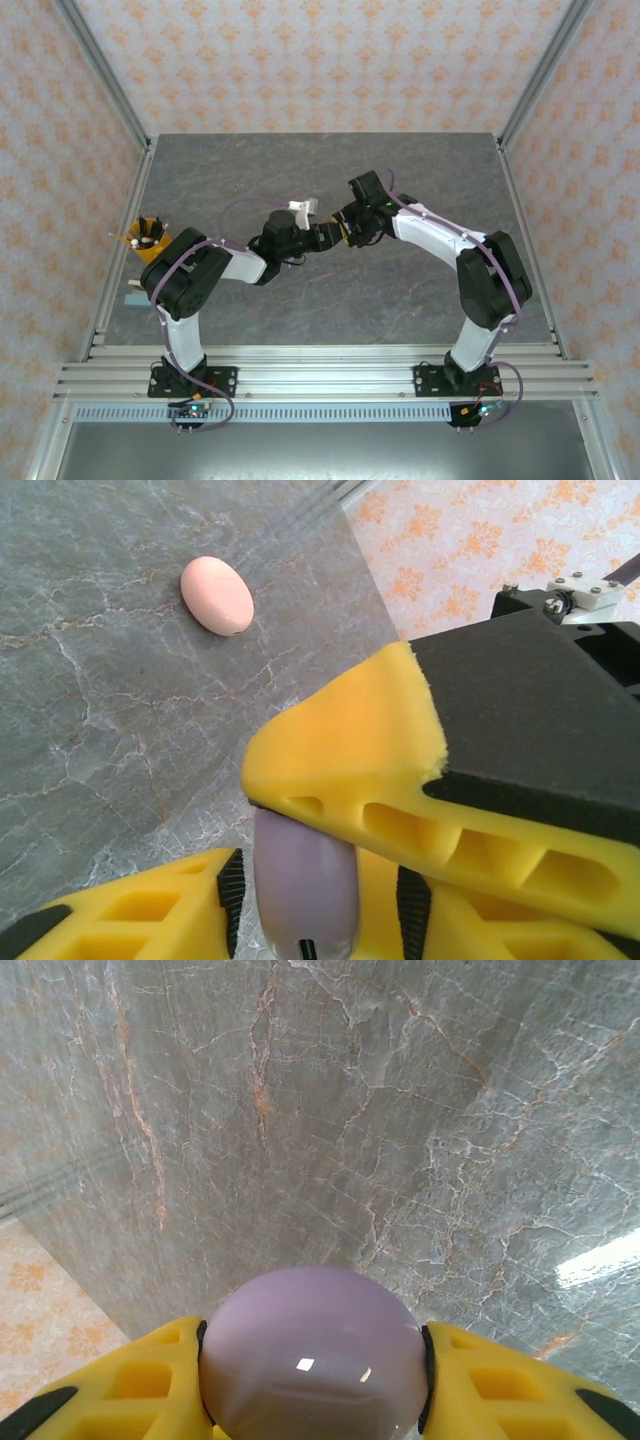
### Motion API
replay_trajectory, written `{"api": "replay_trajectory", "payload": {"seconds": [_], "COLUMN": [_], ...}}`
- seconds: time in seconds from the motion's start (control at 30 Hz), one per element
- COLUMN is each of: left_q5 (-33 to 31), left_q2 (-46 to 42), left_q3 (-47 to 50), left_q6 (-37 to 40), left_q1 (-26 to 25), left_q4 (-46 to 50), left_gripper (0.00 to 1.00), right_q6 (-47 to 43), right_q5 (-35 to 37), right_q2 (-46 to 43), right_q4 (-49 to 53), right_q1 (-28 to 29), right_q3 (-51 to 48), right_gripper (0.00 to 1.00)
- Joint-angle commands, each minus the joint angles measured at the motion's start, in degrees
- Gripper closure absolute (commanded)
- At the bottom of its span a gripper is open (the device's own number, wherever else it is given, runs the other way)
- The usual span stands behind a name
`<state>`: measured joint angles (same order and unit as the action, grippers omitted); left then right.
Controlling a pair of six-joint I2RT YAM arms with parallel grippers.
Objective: Insert the wireless bluetooth earbuds into the charging case
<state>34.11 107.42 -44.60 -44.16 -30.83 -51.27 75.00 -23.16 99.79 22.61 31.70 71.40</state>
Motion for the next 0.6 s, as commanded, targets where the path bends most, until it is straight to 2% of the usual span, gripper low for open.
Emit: {"api": "replay_trajectory", "payload": {"seconds": [0.0,0.17,0.3,0.43,0.57], "left_q5": [-1.9,-1.9,-2.0,-2.0,-1.5], "left_q2": [0.9,0.6,-0.2,-2.3,-5.8], "left_q3": [-2.2,-2.5,-2.5,-2.5,-2.2], "left_q6": [-0.6,-0.7,-0.5,0.9,3.7], "left_q1": [-0.1,-0.1,-0.1,-0.1,0.3], "left_q4": [-2.8,-2.4,-1.2,2.0,7.1], "left_gripper": [0.61,0.72,0.78,0.82,0.86], "right_q6": [0.2,0.2,0.0,-1.6,-5.8], "right_q5": [-1.1,-1.0,-1.1,-0.8,-0.5], "right_q2": [-2.2,-3.0,-4.0,-6.5,-11.4], "right_q4": [0.9,0.9,0.2,-0.4,1.5], "right_q1": [0.2,0.2,-0.2,-2.2,-5.6], "right_q3": [0.9,0.8,0.9,1.3,1.2], "right_gripper": [0.63,0.62,0.57,0.36,0.26]}}
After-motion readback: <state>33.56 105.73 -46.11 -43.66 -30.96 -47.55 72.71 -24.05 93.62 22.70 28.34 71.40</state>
